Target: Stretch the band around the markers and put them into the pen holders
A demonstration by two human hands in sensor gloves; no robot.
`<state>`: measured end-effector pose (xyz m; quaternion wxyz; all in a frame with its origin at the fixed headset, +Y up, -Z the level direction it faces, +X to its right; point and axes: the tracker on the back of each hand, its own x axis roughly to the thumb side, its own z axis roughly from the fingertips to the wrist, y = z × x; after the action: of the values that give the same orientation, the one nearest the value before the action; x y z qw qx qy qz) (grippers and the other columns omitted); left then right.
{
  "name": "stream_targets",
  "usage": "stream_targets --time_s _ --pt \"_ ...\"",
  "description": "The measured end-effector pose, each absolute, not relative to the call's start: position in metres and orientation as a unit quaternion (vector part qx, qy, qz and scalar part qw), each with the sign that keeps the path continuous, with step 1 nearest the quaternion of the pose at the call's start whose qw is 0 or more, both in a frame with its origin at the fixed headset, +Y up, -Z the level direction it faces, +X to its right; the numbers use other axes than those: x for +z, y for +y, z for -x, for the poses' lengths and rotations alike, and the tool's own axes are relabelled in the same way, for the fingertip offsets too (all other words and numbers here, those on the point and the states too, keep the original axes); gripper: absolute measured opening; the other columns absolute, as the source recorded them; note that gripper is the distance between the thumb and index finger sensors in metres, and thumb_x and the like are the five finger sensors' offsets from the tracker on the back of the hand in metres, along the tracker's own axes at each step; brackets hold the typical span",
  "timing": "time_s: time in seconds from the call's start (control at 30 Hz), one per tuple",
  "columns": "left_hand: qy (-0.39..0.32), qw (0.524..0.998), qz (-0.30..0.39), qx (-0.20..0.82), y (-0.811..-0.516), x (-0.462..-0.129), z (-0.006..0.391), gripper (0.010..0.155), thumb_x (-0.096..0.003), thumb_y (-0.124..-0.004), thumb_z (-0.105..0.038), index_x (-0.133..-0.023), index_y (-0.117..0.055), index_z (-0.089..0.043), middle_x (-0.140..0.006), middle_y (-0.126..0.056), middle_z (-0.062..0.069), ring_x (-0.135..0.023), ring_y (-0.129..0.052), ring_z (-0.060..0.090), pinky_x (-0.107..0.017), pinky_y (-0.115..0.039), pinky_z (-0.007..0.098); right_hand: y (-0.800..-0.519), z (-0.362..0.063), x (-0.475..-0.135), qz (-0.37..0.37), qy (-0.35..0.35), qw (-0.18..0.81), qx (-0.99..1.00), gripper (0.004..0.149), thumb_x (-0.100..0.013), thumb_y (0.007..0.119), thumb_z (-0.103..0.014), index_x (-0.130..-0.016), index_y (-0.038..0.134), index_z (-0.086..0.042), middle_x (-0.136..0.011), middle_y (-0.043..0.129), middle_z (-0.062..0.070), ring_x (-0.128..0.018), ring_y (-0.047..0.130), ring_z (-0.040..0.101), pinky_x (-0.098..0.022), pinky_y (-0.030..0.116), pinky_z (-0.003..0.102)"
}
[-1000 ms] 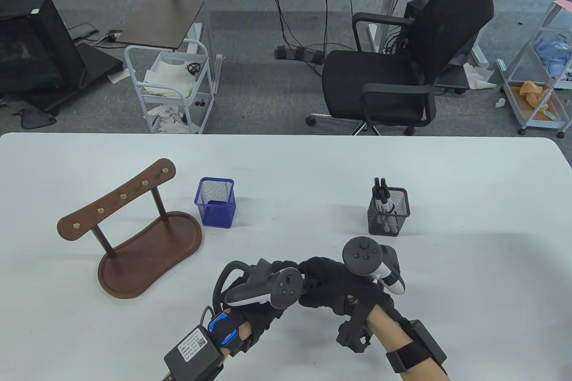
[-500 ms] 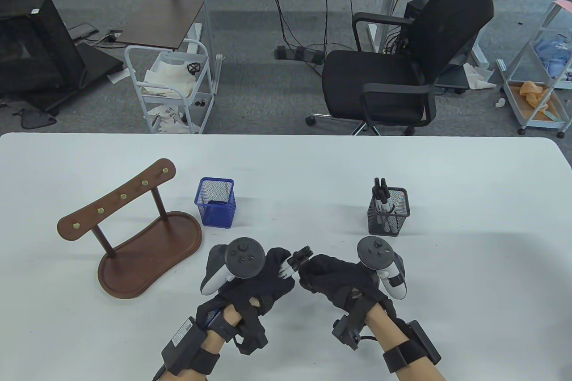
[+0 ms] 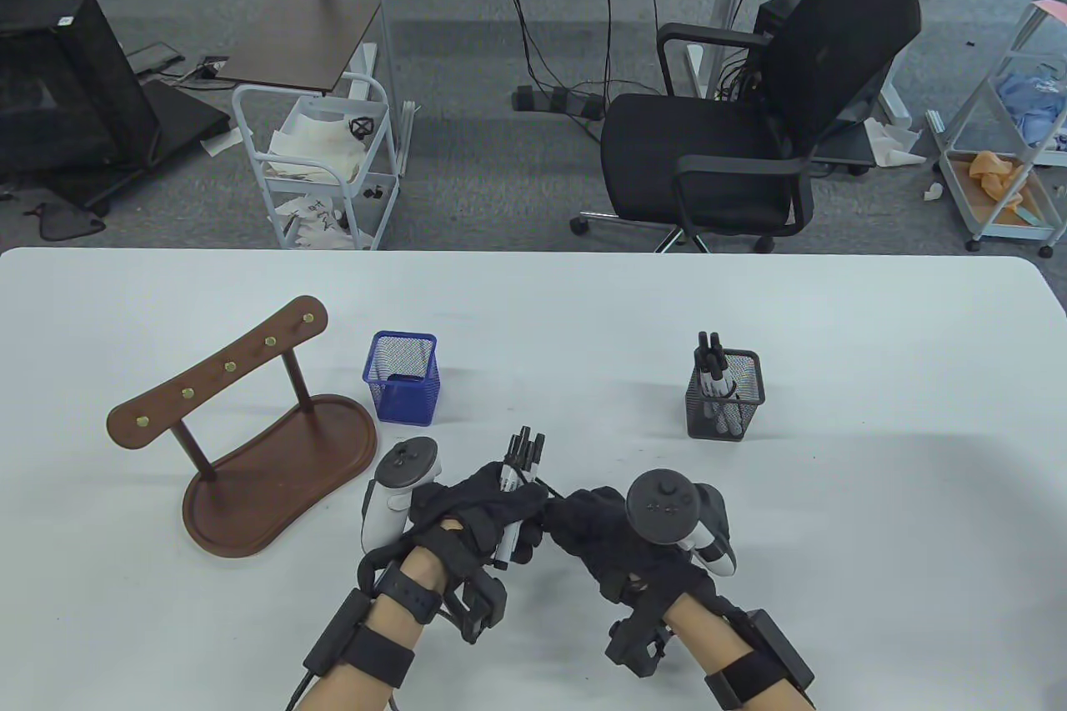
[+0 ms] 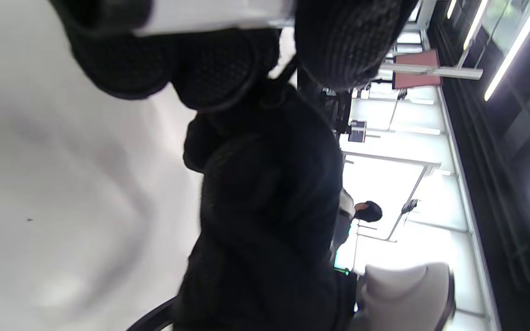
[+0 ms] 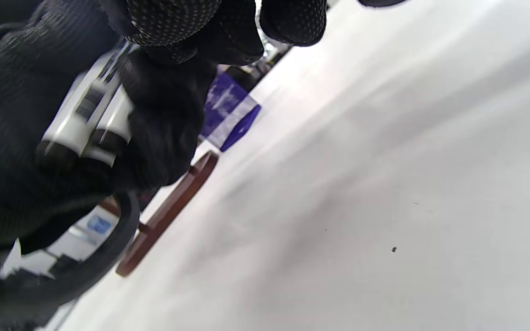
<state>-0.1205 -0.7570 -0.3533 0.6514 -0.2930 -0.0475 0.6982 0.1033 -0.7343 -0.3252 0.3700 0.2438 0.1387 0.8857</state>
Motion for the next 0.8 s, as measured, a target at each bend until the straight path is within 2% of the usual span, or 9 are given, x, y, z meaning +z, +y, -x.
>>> stream_targets --time_s 0.1,0.27,0.33,0.4,0.5,0.57,0.67,0.73,0.8 --pt "-0.035 0.626 0.308 0.716 -0.767 -0.357 0.126 0.075 -0.0566 -0.079 -0.036 -0.105 -0.032 -0.002 -0.093 -0.077 0.01 -0.06 -0.098 0.025 -0.052 -0.087 0.054 -0.732 -0.094 -0.319 -0.262 0.13 0.343 0.893 0.042 -0.048 0.069 -0.033 -0.09 0.068 -0.036 -0.086 0.081 -0.008 -0.092 0.064 0.025 -0.079 0.033 0.066" --pt "-0.027 0.651 0.29 0.702 -0.771 -0.356 0.13 0.068 -0.0623 -0.074 -0.038 -0.107 -0.035 -0.005 -0.089 -0.082 0.007 -0.058 -0.1 0.02 -0.048 -0.09 0.049 -0.727 -0.09 -0.314 -0.283 0.122 0.331 0.892 0.042 -0.049 0.068 -0.033 -0.091 0.069 -0.035 -0.086 0.081 -0.009 -0.092 0.064 0.025 -0.08 0.03 0.065" --pt "-0.014 0.666 0.267 0.696 -0.77 -0.357 0.129 0.065 -0.0614 -0.075 -0.039 -0.107 -0.041 -0.008 -0.084 -0.086 0.006 -0.053 -0.102 0.02 -0.045 -0.091 0.049 -0.724 -0.089 -0.312 -0.29 0.124 0.342 0.885 0.042 -0.049 0.068 -0.033 -0.091 0.07 -0.034 -0.087 0.081 -0.009 -0.091 0.064 0.025 -0.079 0.03 0.065" --pt "-0.045 0.663 0.274 0.695 -0.769 -0.356 0.128 0.062 -0.0628 -0.074 -0.039 -0.107 -0.044 -0.01 -0.085 -0.084 0.005 -0.056 -0.101 0.02 -0.047 -0.09 0.049 -0.723 -0.09 -0.312 -0.291 0.121 0.347 0.883 0.042 -0.05 0.068 -0.033 -0.092 0.069 -0.033 -0.086 0.081 -0.008 -0.09 0.066 0.025 -0.079 0.031 0.065" --pt "-0.071 0.662 0.257 0.7 -0.764 -0.355 0.129 0.054 -0.0633 -0.073 -0.038 -0.105 -0.05 -0.013 -0.088 -0.083 0.006 -0.062 -0.1 0.024 -0.053 -0.087 0.053 -0.722 -0.1 -0.319 -0.271 0.129 0.387 0.872 0.043 -0.051 0.068 -0.032 -0.094 0.067 -0.031 -0.087 0.081 -0.007 -0.086 0.072 0.024 -0.079 0.037 0.065" --pt "-0.091 0.652 0.26 0.706 -0.761 -0.355 0.128 0.052 -0.063 -0.074 -0.037 -0.103 -0.052 -0.014 -0.091 -0.082 0.008 -0.066 -0.099 0.025 -0.055 -0.086 0.055 -0.72 -0.11 -0.325 -0.246 0.125 0.423 0.863 0.043 -0.051 0.07 -0.029 -0.094 0.068 -0.03 -0.087 0.082 -0.007 -0.08 0.079 0.023 -0.078 0.047 0.063" --pt "-0.135 0.642 0.262 0.708 -0.755 -0.351 0.123 0.047 -0.0629 -0.074 -0.036 -0.101 -0.056 -0.016 -0.114 -0.057 0.022 -0.079 -0.093 0.03 -0.06 -0.083 0.057 -0.72 -0.126 -0.333 -0.19 0.106 0.477 0.852 0.042 -0.048 0.077 -0.029 -0.09 0.076 -0.032 -0.083 0.089 -0.009 -0.069 0.089 0.019 -0.073 0.064 0.057" --pt "-0.144 0.657 0.259 0.693 -0.753 -0.348 0.119 0.047 -0.0627 -0.074 -0.037 -0.101 -0.056 -0.017 -0.115 -0.061 0.02 -0.08 -0.095 0.031 -0.06 -0.084 0.056 -0.723 -0.133 -0.336 -0.159 0.1 0.513 0.837 0.041 -0.046 0.081 -0.03 -0.087 0.081 -0.032 -0.08 0.093 -0.009 -0.064 0.093 0.018 -0.07 0.07 0.055" --pt "-0.158 0.639 0.269 0.704 -0.753 -0.345 0.114 0.048 -0.0632 -0.073 -0.038 -0.102 -0.054 -0.018 -0.118 -0.06 0.02 -0.088 -0.091 0.037 -0.062 -0.083 0.058 -0.725 -0.136 -0.337 -0.155 0.105 0.532 0.826 0.04 -0.044 0.084 -0.029 -0.084 0.084 -0.034 -0.079 0.096 -0.011 -0.064 0.095 0.018 -0.07 0.072 0.054"
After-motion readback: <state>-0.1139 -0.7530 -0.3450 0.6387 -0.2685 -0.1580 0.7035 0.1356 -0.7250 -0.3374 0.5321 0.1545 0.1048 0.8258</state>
